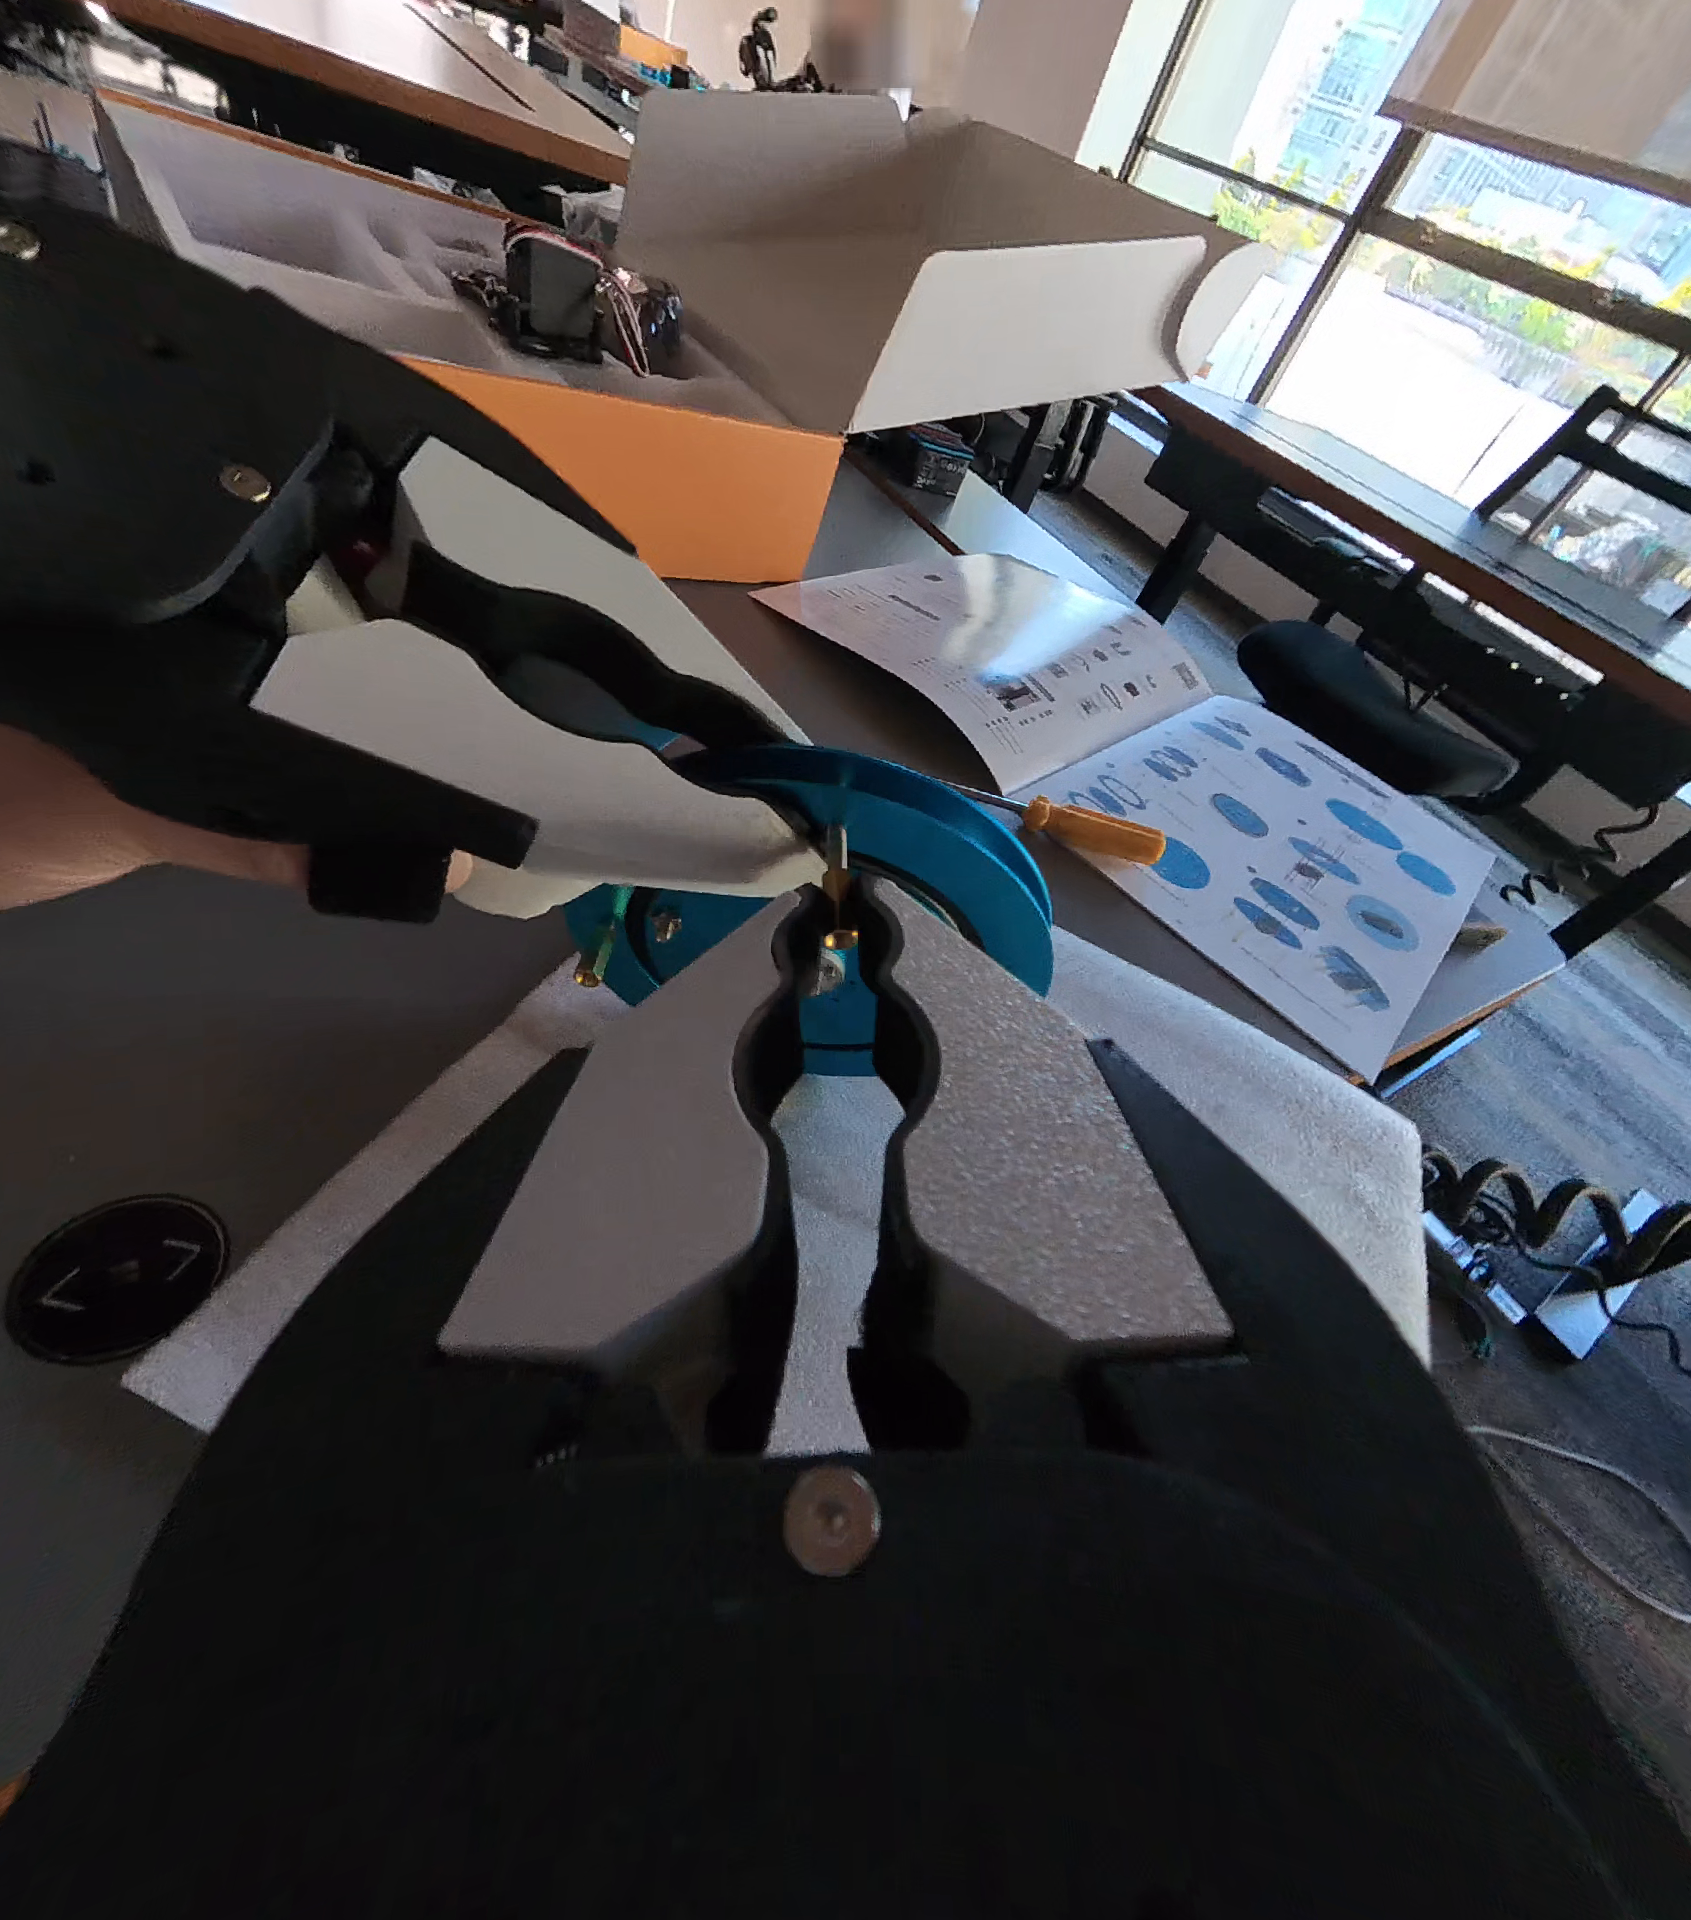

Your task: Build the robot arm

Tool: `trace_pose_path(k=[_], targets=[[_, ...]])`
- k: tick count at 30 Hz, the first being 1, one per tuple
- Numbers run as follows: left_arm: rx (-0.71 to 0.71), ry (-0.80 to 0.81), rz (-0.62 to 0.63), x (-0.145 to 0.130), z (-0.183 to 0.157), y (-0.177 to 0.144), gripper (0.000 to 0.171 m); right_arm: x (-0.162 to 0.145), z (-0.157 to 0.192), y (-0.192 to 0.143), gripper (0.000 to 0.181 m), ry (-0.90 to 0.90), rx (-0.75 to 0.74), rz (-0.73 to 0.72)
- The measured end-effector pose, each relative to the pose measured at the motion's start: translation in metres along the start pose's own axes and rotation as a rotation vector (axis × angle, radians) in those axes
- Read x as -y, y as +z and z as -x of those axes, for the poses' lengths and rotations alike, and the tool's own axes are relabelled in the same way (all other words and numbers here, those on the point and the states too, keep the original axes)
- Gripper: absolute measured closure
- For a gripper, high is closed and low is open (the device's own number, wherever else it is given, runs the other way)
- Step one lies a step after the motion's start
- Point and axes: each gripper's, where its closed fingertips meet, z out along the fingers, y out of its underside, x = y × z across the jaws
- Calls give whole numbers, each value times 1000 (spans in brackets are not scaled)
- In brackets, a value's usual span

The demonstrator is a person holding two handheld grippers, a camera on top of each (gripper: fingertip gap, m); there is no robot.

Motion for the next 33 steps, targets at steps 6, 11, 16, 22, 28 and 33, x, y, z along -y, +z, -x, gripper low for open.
trace_pose_path(k=[6,11,16,22,28,33], targets=[[-1,-5,1,0,-1,0,159,0,0,-2,177,-18,-41,-13],[3,-20,-3,-1,2,0,159,1,1,1,177,332,63,-84],[20,-14,-5,-1,4,0,159,1,0,2,177,1059,293,-210],[-3,-39,-4,-1,3,0,160,6,4,-1,163,784,288,-260],[-15,-65,-4,-2,6,-1,160,-2,3,1,162,42,-9,-109],[-7,-58,-2,-2,6,-1,160,5,2,3,177,-25,-68,-76]])
